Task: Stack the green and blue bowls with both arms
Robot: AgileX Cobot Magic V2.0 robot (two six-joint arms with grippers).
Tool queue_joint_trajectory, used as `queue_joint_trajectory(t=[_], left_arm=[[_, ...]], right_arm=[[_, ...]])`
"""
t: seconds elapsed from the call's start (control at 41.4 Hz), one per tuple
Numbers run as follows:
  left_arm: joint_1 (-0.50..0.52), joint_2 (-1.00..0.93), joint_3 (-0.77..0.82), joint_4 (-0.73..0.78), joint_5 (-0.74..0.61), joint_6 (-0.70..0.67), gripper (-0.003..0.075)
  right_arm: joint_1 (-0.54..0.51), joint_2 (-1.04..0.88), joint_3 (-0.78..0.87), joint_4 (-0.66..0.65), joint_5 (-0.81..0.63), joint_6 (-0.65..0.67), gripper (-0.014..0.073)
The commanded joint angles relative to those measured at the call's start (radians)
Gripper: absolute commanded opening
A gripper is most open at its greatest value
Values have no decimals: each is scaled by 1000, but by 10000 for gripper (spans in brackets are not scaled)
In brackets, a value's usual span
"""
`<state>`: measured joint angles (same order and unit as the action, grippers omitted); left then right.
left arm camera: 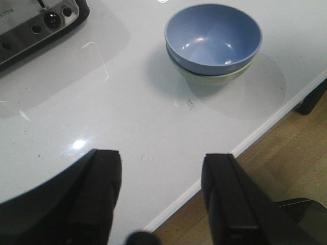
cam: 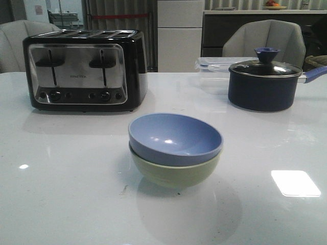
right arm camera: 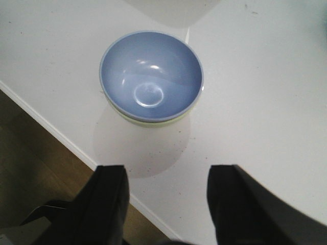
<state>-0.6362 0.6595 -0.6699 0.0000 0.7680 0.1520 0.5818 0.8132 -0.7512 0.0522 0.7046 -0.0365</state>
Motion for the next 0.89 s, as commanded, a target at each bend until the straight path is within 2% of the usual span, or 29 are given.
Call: queue_joint_trajectory(t=[0.0, 0.073, 0.169, 0.29, 0.435, 0.87], left_arm=[[-6, -17, -15, 0, -66, -2, 423], [-6, -17, -15, 0, -64, -2, 420], [-6, -17, -15, 0, -64, -22, 378], [-6, -17, -15, 0, -64, -36, 249], [-6, -17, -15, 0, -64, -36, 85], [-6, -17, -15, 0, -68, -36, 98]], right_arm=[[1, -8, -15, -27, -52, -9, 463], [1, -6, -11, -34, -46, -9, 446], [1, -6, -10, -34, -38, -9, 353], [1, -6, -10, -34, -37, -9, 192], [1, -6, -10, -34, -37, -9, 65], [1, -6, -10, -33, -38, -9, 55]])
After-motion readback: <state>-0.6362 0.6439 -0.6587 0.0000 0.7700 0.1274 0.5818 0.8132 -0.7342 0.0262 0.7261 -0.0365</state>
